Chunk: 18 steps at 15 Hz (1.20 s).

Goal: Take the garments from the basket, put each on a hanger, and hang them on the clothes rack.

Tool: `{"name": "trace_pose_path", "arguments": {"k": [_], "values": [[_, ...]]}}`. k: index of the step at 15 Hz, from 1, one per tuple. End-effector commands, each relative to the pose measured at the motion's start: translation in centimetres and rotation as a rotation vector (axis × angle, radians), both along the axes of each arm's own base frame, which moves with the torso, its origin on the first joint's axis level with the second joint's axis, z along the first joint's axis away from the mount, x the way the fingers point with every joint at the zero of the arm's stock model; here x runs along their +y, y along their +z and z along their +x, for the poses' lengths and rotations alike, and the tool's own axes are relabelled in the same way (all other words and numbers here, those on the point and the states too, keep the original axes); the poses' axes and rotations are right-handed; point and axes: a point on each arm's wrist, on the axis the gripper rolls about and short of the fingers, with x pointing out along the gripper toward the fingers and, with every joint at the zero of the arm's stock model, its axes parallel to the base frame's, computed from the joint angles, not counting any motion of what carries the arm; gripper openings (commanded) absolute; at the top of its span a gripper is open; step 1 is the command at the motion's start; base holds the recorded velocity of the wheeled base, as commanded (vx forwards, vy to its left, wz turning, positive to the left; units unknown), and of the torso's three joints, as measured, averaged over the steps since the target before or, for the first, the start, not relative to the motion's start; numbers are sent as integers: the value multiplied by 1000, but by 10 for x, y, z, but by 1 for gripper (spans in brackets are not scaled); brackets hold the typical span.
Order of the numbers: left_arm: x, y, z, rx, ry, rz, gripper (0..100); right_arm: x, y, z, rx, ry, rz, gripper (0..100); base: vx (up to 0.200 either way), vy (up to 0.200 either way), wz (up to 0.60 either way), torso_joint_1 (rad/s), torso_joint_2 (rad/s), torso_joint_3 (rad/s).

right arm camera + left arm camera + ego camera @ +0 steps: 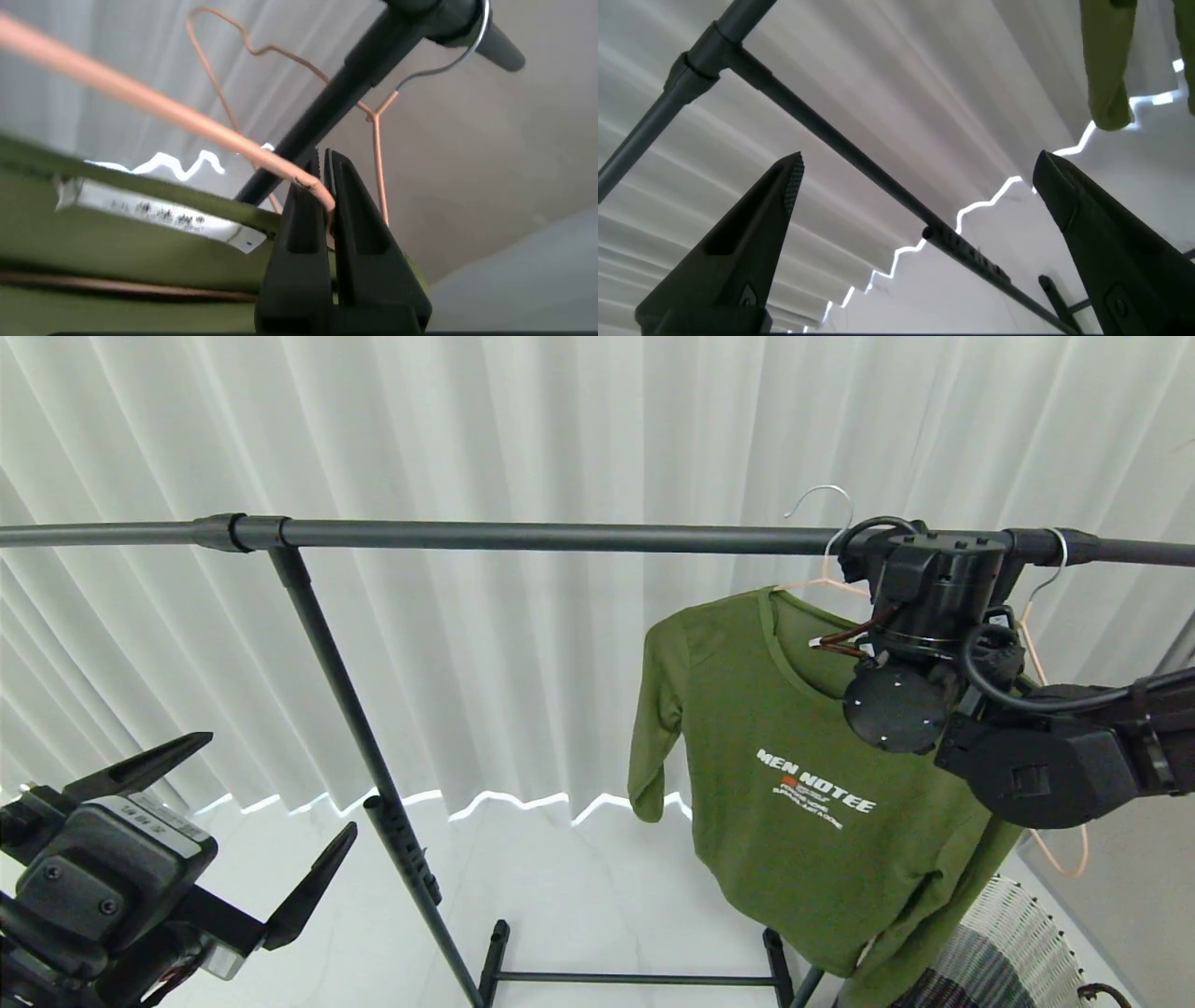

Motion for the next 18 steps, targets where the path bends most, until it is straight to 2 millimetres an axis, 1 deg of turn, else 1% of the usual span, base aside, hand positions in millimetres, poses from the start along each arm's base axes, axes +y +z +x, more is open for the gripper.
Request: {"name": "trace_pose_path", "arguments": {"k": [1, 4, 8, 12, 13, 15, 18], "values": [[0, 0, 0, -1, 1, -1, 100, 3, -9, 7, 14, -12, -12, 0, 0, 0, 0, 0, 0, 0], [0, 2, 1, -8, 1, -5, 100, 8, -20, 14, 16, -62, -16, 0, 0, 0, 0, 0, 0, 0], [-1, 3, 0, -13, -5, -8, 100, 14, -29, 17, 32, -55, -30, 0, 0, 0, 0, 0, 0, 0], [-1, 3, 0, -15, -5, -8, 100, 30, -30, 13, 28, -15, -28, 0, 0, 0, 0, 0, 0, 0], [-1, 3, 0, -14, -5, -10, 100, 39, -29, 16, 16, -2, -18, 0, 0, 0, 0, 0, 0, 0], [-1, 4, -1, -16, -7, -11, 100, 43, -26, 19, 10, -1, -17, 0, 0, 0, 0, 0, 0, 0], [-1, 4, -1, -16, -7, -11, 100, 49, -29, 16, 18, 16, -26, 0, 0, 0, 0, 0, 0, 0]]}}
